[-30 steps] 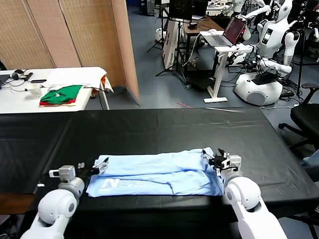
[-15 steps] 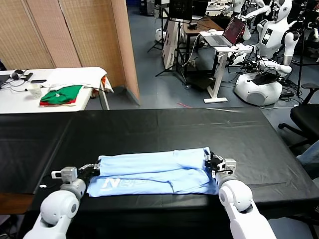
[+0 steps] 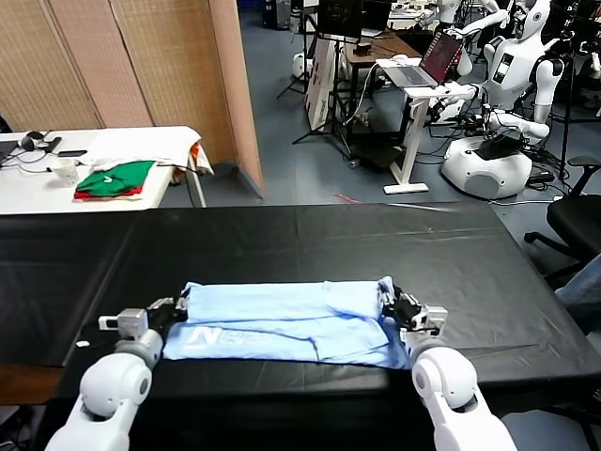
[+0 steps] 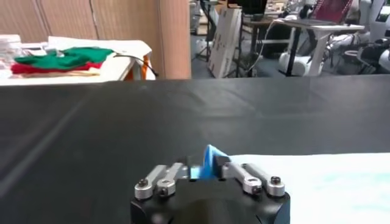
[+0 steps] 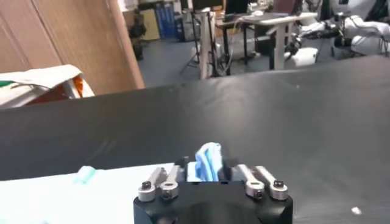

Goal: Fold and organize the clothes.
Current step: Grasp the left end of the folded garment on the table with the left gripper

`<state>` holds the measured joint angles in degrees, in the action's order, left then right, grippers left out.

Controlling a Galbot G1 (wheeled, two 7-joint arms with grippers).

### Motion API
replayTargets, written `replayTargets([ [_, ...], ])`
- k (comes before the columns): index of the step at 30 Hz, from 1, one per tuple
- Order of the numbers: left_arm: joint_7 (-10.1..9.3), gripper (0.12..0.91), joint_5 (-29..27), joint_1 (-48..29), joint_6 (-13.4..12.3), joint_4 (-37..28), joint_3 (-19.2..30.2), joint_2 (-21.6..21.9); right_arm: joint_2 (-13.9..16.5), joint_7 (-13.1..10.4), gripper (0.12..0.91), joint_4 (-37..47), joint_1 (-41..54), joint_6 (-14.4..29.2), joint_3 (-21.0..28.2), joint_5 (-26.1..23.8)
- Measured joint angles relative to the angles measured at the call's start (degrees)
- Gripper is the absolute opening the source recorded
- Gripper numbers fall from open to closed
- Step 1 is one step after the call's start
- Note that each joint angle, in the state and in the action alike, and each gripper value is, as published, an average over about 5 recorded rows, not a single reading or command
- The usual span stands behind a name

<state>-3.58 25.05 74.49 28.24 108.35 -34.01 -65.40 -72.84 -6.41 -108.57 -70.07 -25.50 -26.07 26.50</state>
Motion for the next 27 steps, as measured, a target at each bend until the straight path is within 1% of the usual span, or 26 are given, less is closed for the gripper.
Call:
replayTargets([
  [1, -0.06, 0.752, 0.2, 0.5, 0.0, 0.4, -0.4, 0.1, 0.3, 0.2, 0.887, -0.9, -0.6, 0.1, -0.5, 0.0],
  [2, -0.12, 0.802, 0.4, 1.0, 0.0, 0.8, -0.8, 0.2, 0.7, 0.3, 0.899, -1.8, -1.3, 0.1, -1.0, 0.1],
  [4, -0.2, 0.873, 1.3, 2.0, -0.1, 1.7, -1.6, 0.1, 1.1, 0.5, 0.904, -3.4, -2.5, 0.3, -2.0, 0.1],
  [5, -0.24, 0.89, 2.1, 2.6, -0.1, 2.2, -2.1, 0.0, 1.3, 0.6, 0.906, -4.2, -3.2, 0.4, -2.4, 0.1],
  [10, -0.2, 0.906, 5.0, 5.5, -0.4, 4.4, -3.8, -1.1, 2.0, 0.8, 0.907, -7.2, -5.8, 0.7, -4.0, 0.2],
  [15, 0.03, 0.907, 4.2, 7.6, -0.9, 4.5, -4.2, -2.9, 2.0, 0.7, 0.907, -9.1, -7.1, 0.7, -4.3, 0.0],
  [17, 0.34, 0.892, 3.4, 8.3, -1.0, 4.4, -4.2, -3.8, 1.8, 0.6, 0.907, -9.6, -7.3, 0.7, -4.2, -0.2],
  [18, 0.55, 0.87, 3.0, 8.6, -1.2, 4.3, -4.2, -4.2, 1.7, 0.6, 0.907, -9.9, -7.3, 0.7, -4.2, -0.3],
  [20, 0.92, 0.787, 2.3, 9.1, -1.5, 4.0, -4.2, -4.9, 1.7, 0.5, 0.907, -10.3, -7.4, 0.7, -4.2, -0.5],
  [23, 1.15, 0.63, 2.0, 9.5, -1.9, 3.5, -4.2, -5.5, 1.7, 0.5, 0.907, -10.6, -7.5, 0.6, -4.2, -0.8],
  [25, 1.21, 0.557, 2.0, 9.5, -2.1, 3.3, -4.3, -5.6, 1.7, 0.5, 0.907, -10.8, -7.7, 0.6, -4.1, -1.0],
  [27, 1.31, 0.513, 2.0, 9.6, -2.3, 3.1, -4.3, -5.8, 1.7, 0.5, 0.907, -10.9, -7.9, 0.6, -4.2, -1.1],
])
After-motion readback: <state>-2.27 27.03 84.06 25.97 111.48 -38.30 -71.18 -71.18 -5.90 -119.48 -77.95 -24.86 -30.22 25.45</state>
